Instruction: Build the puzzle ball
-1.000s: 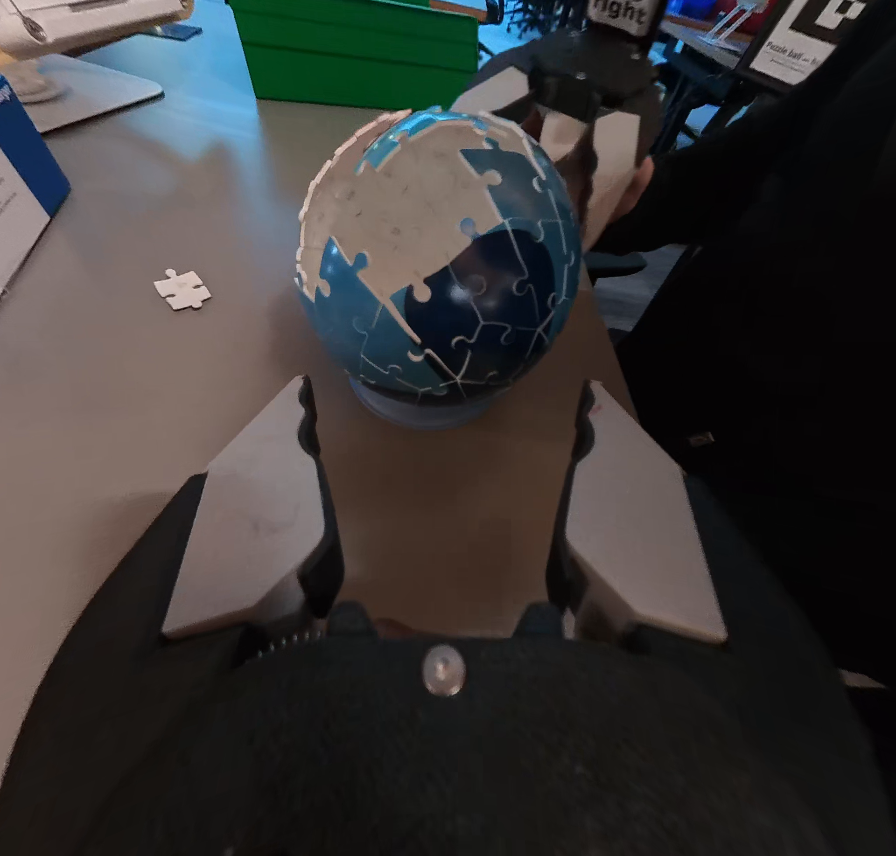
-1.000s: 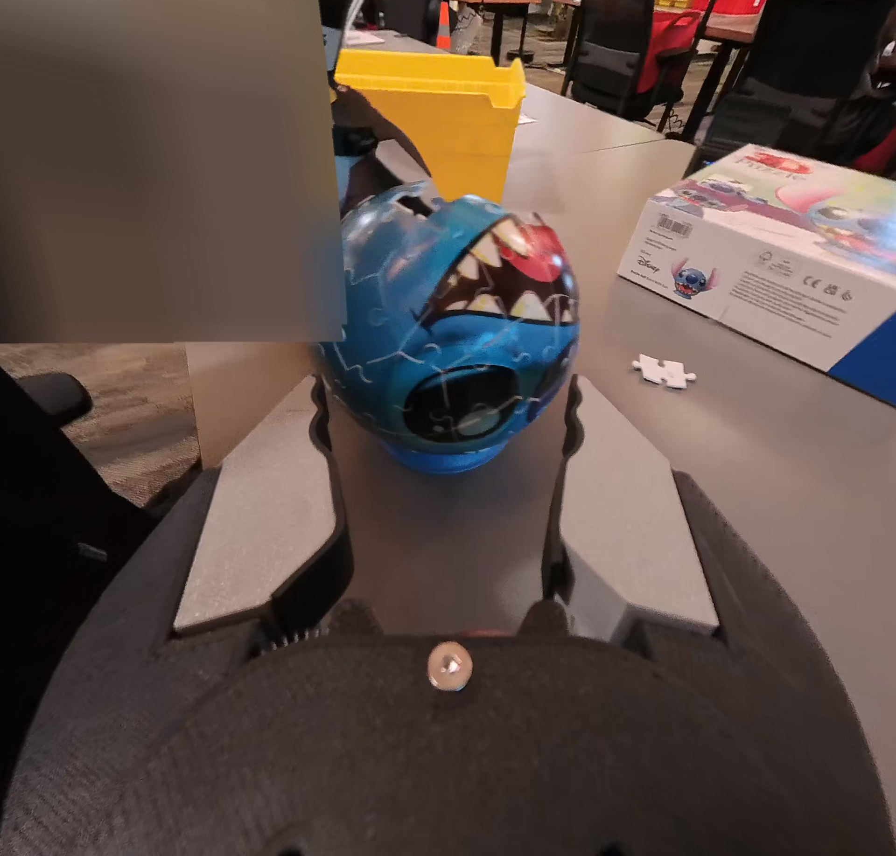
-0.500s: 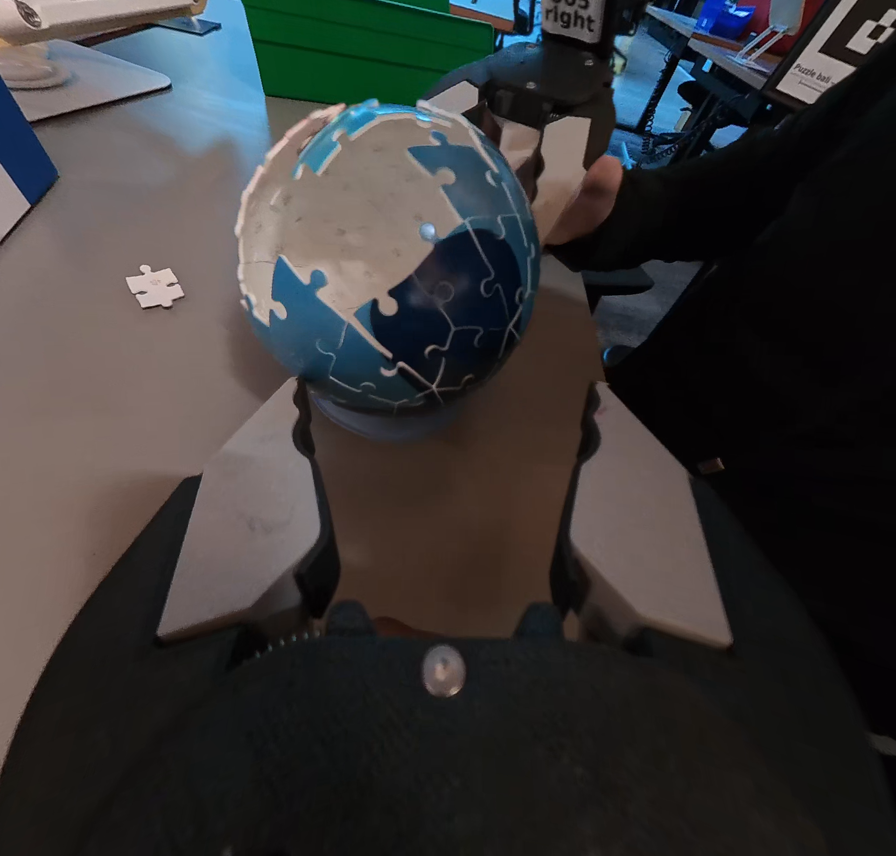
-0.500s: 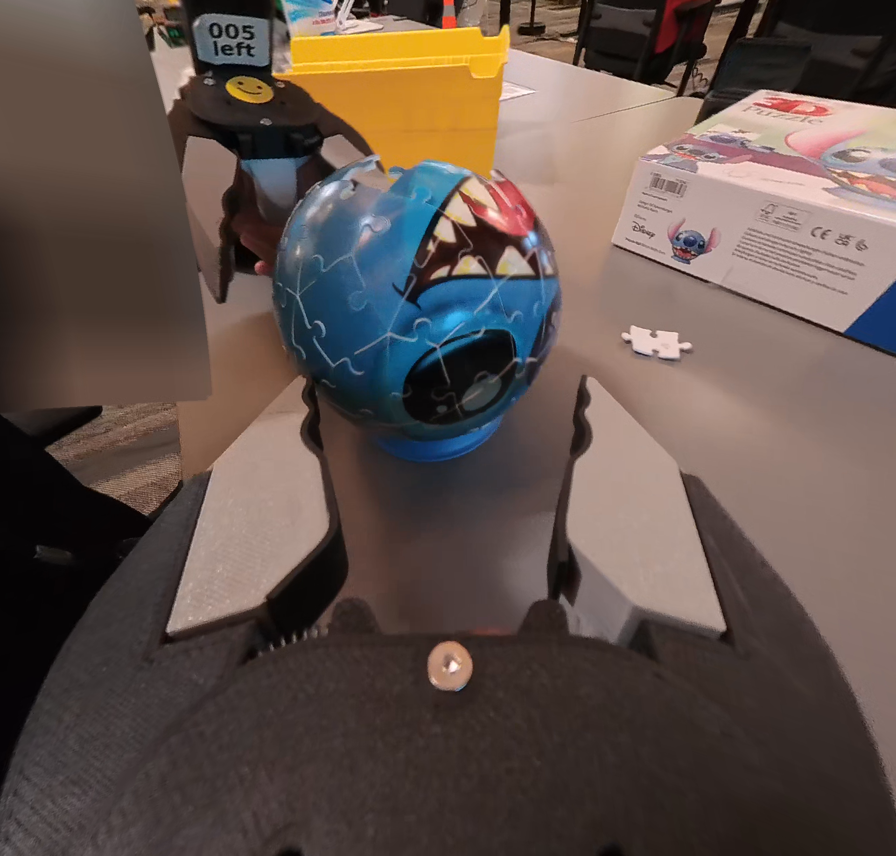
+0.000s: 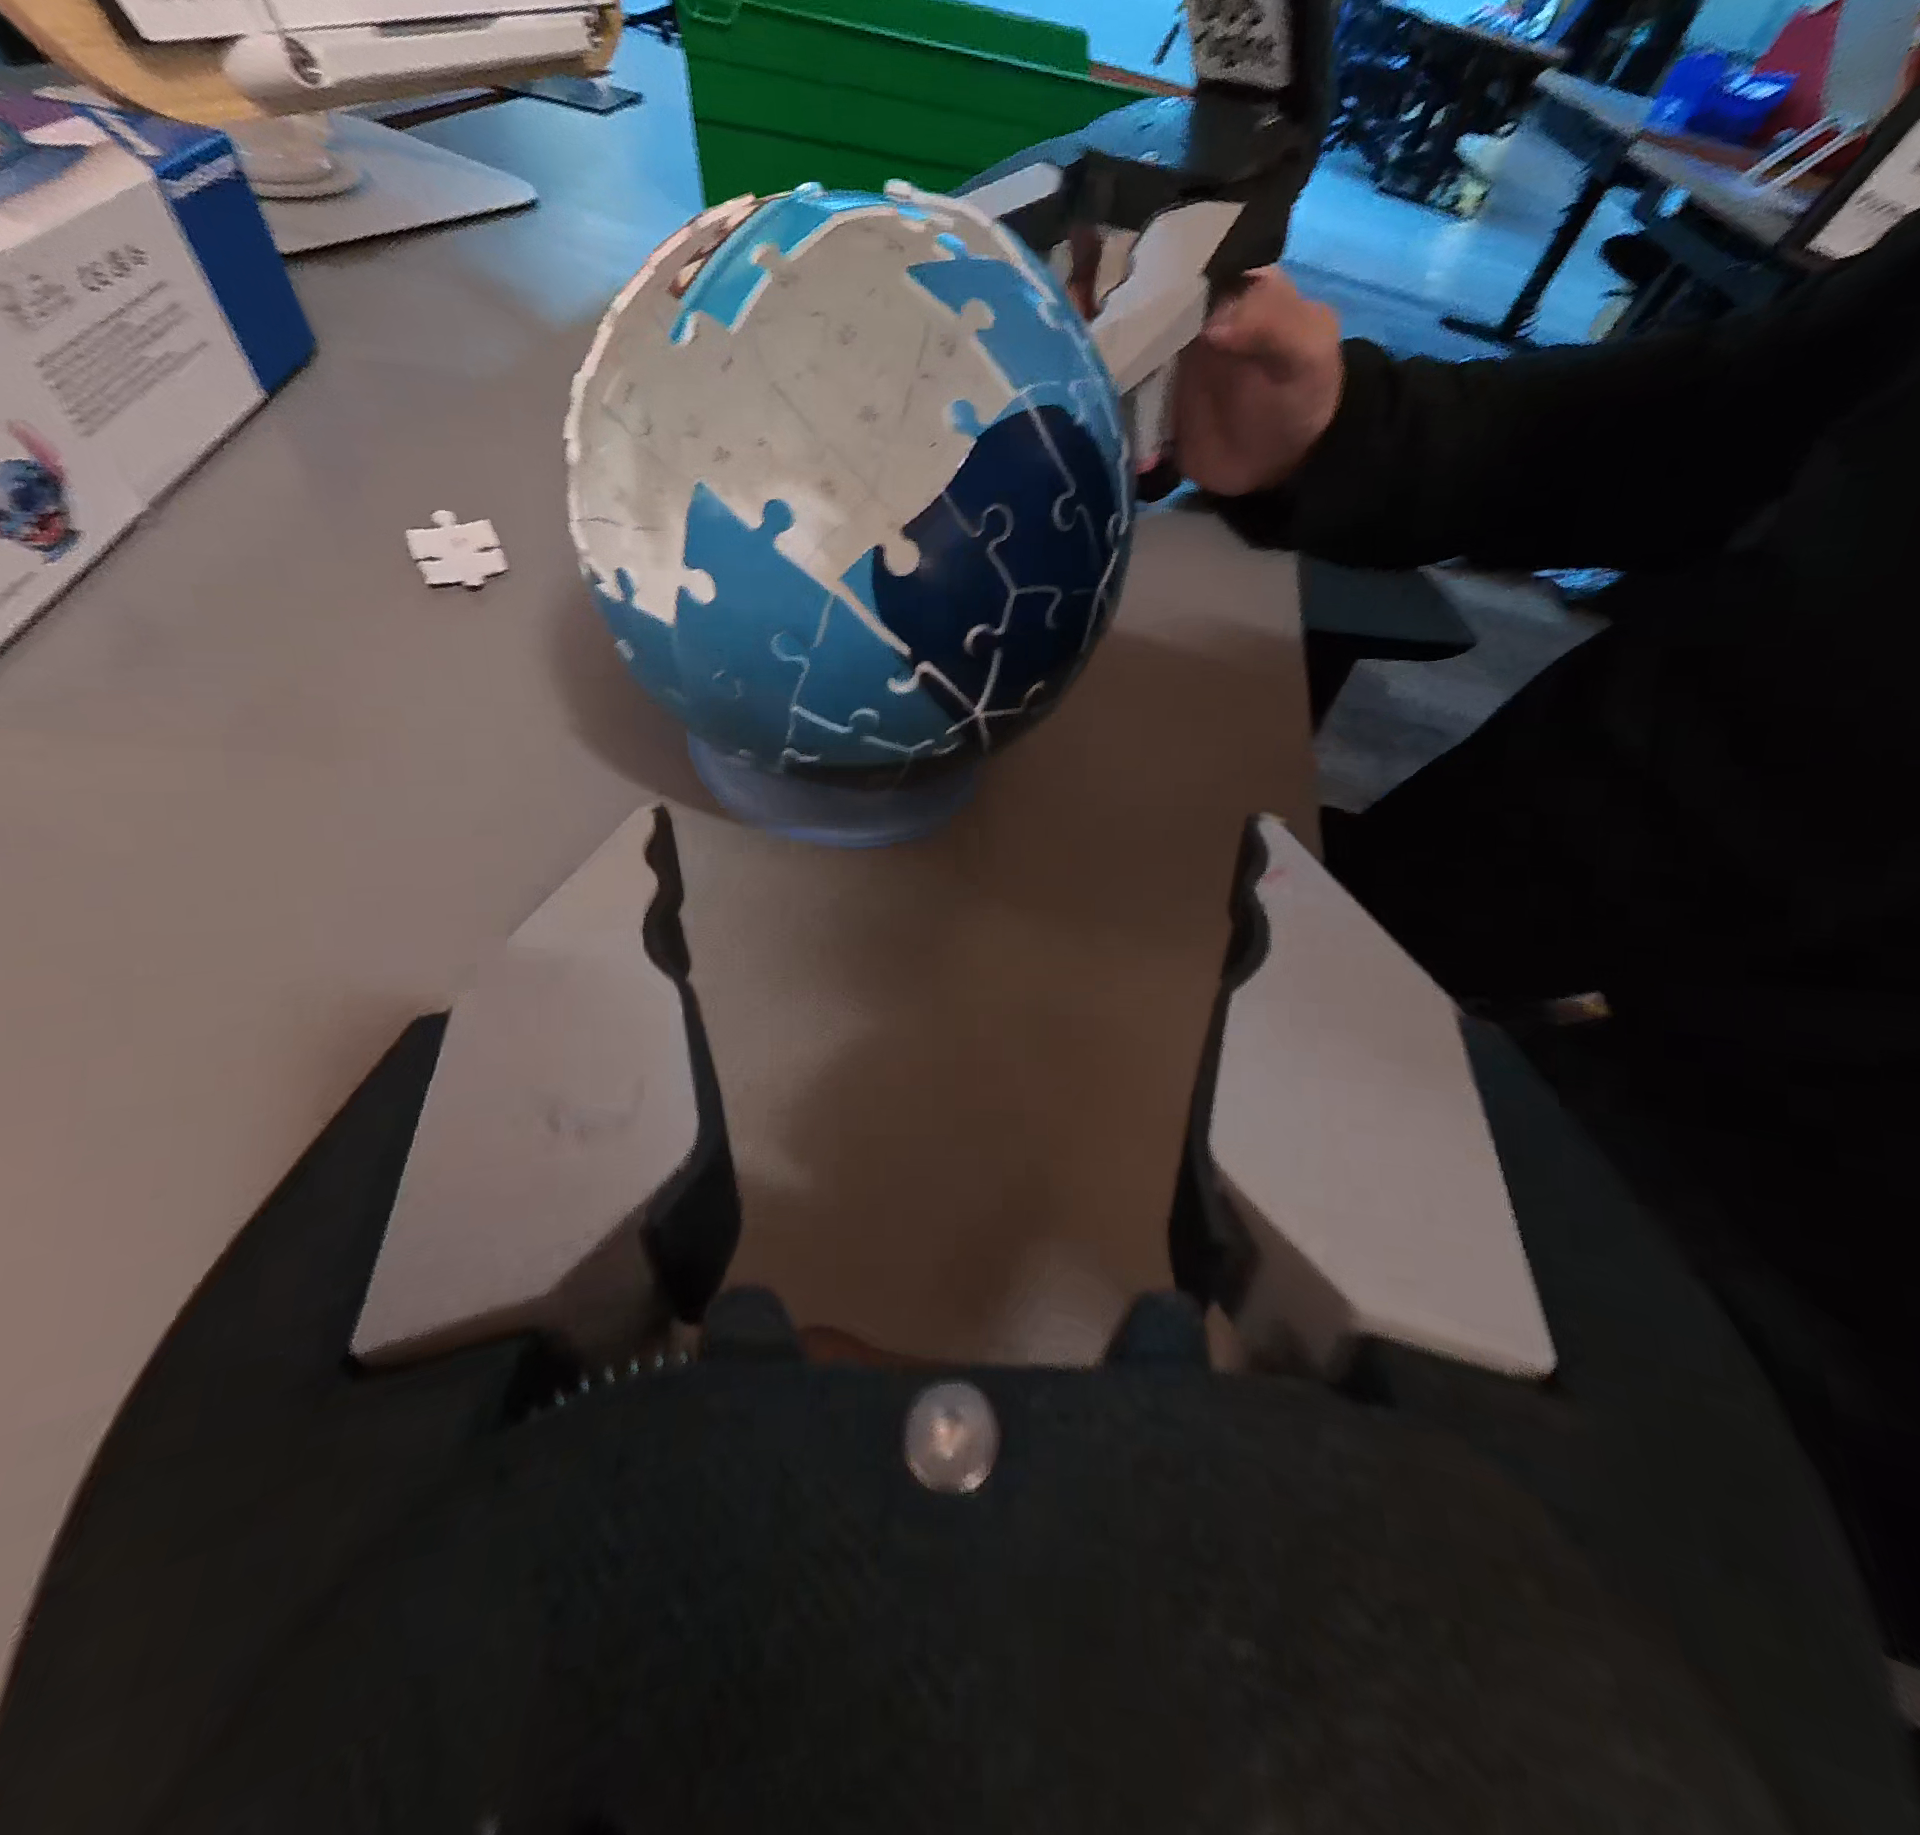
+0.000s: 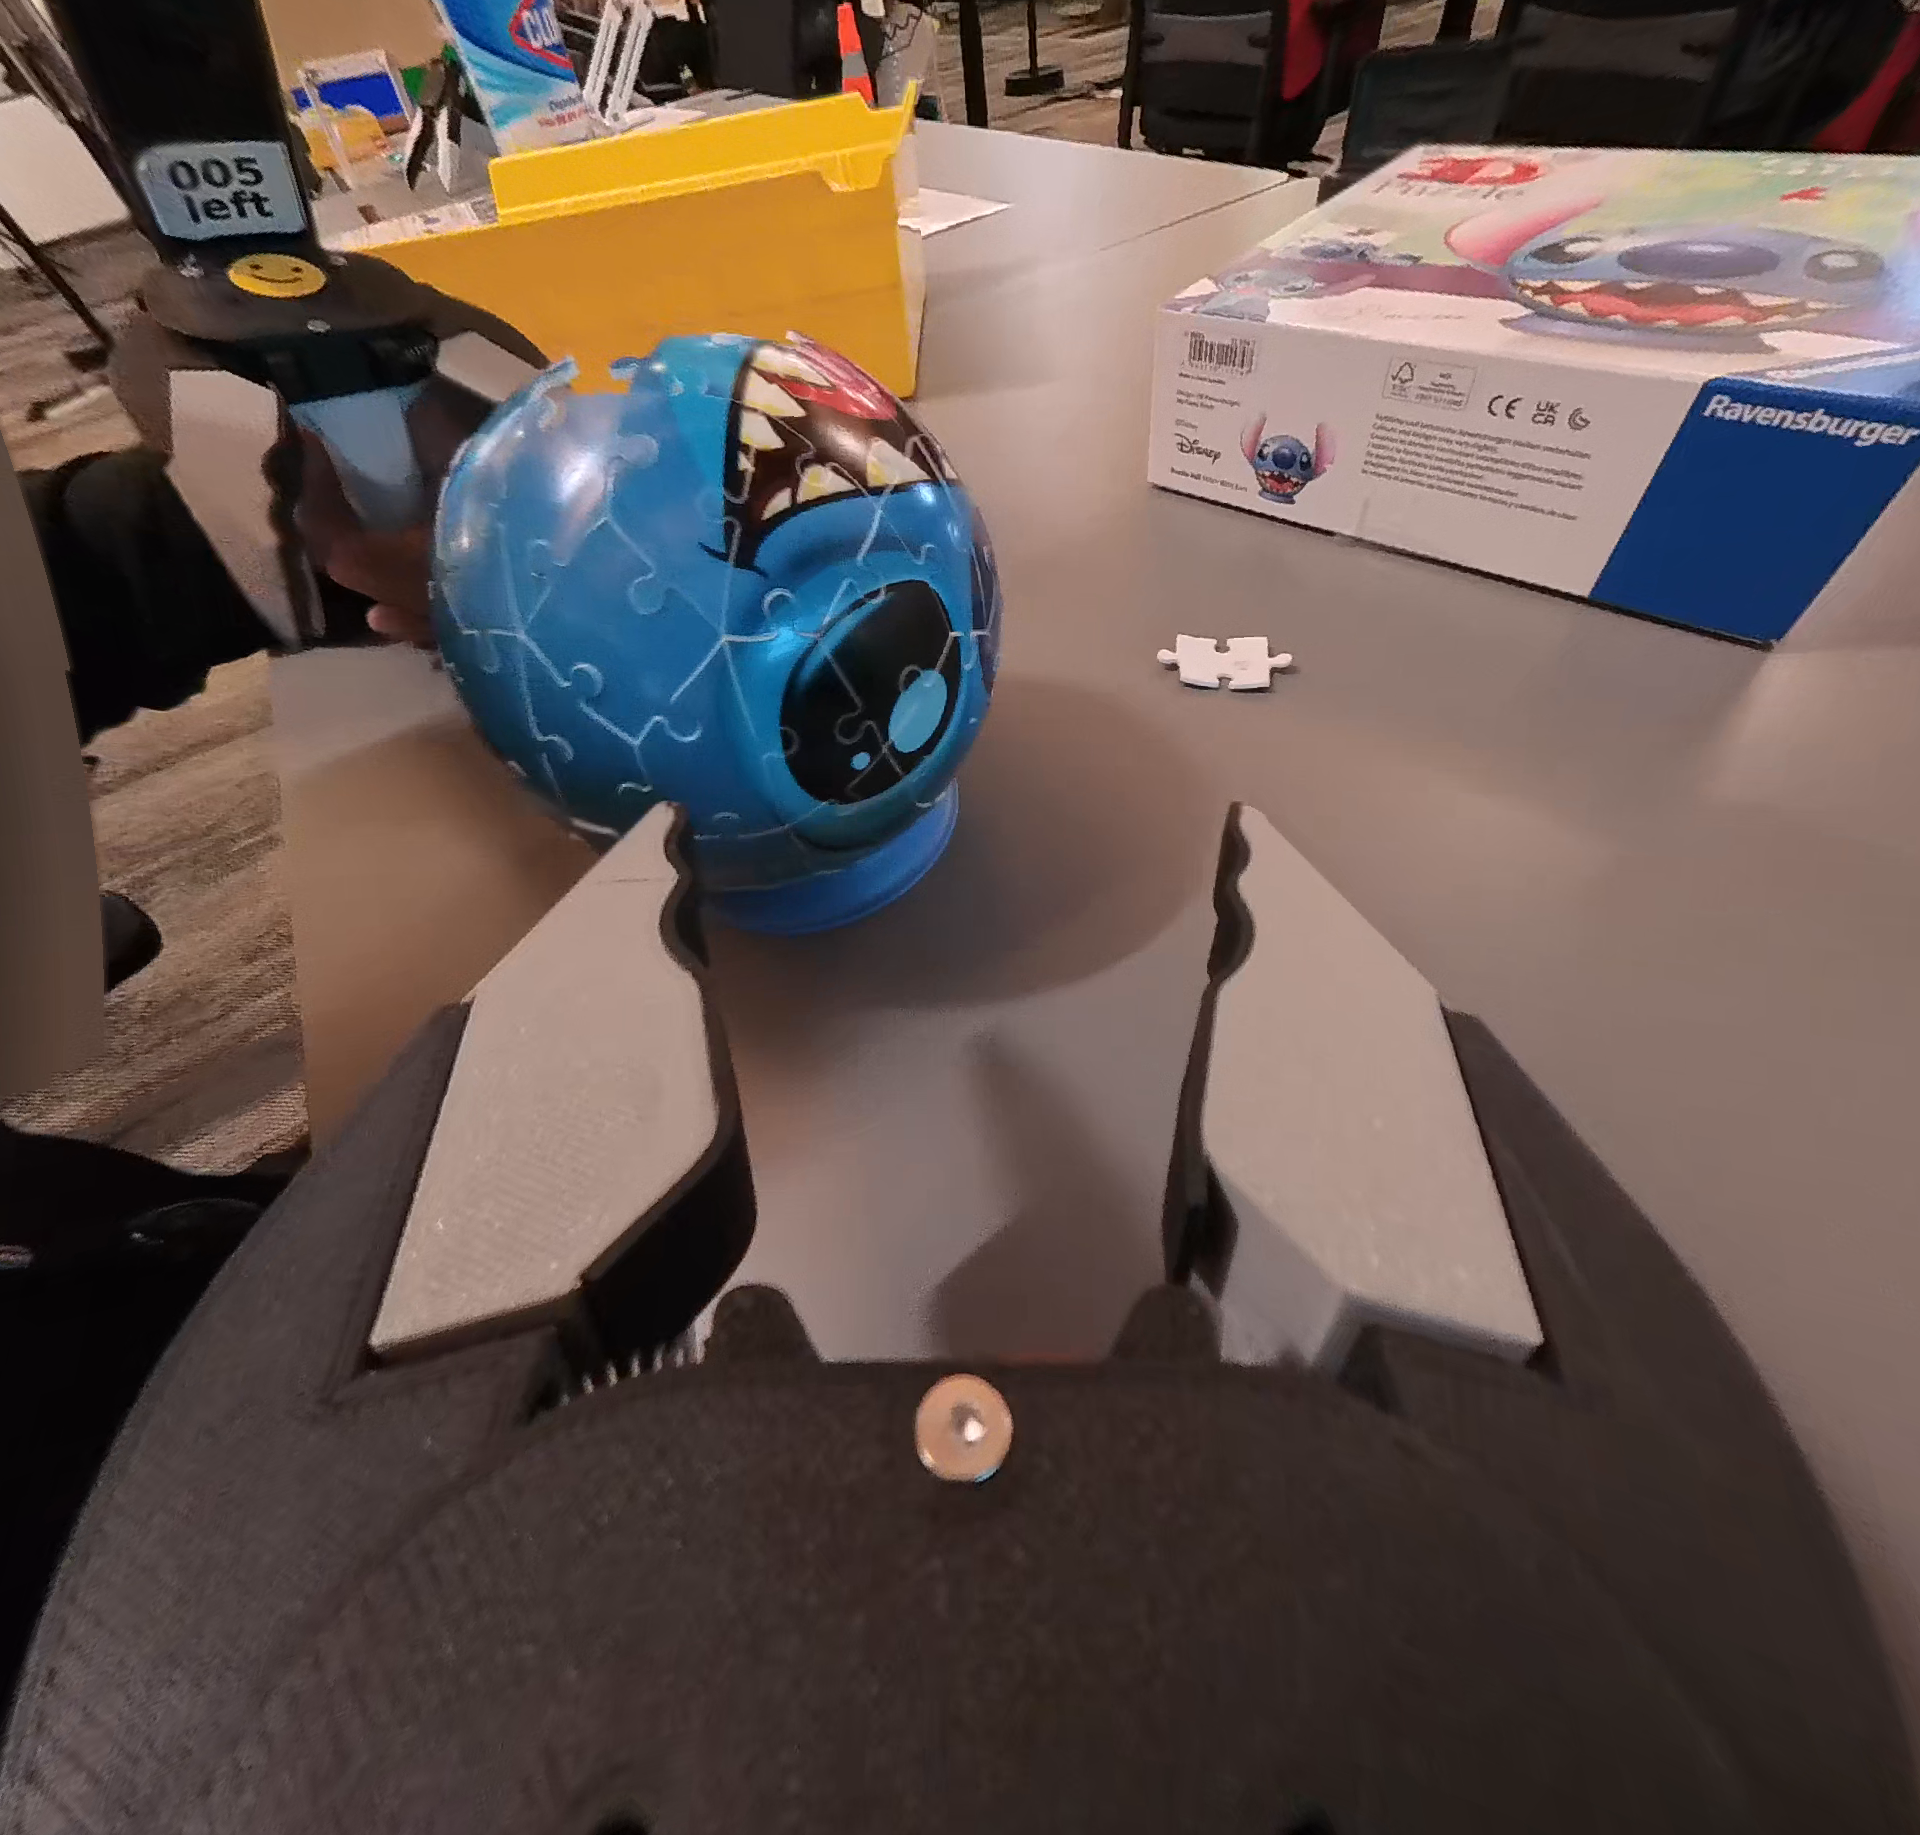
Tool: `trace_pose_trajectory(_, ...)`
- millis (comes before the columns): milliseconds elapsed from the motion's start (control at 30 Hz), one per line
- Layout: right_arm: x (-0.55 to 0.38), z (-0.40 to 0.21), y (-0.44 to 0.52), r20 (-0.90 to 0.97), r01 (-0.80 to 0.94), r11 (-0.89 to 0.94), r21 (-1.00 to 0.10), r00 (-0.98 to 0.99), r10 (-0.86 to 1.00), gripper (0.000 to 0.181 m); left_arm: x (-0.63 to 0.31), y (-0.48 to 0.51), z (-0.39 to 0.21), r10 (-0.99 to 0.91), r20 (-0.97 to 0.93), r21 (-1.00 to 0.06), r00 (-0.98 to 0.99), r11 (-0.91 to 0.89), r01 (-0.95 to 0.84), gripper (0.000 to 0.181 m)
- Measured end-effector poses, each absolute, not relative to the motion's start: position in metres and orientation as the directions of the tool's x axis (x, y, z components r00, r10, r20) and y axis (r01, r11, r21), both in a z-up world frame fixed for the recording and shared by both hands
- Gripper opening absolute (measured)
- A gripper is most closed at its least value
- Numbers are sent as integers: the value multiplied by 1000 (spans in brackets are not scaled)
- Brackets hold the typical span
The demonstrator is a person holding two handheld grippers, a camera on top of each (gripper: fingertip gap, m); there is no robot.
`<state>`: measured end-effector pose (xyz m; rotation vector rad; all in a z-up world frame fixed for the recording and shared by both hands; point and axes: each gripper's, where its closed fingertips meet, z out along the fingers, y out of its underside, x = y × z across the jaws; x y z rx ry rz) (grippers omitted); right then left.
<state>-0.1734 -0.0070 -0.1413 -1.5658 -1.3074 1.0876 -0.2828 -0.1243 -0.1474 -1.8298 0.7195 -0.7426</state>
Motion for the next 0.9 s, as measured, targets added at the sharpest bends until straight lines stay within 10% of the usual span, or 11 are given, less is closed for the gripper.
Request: trace_pose_trajectory(900,-218,-116,-67,451,346,359,-867,238,860,89,-316,-80,-151,-781,76,-936,620,-270,-225,106)
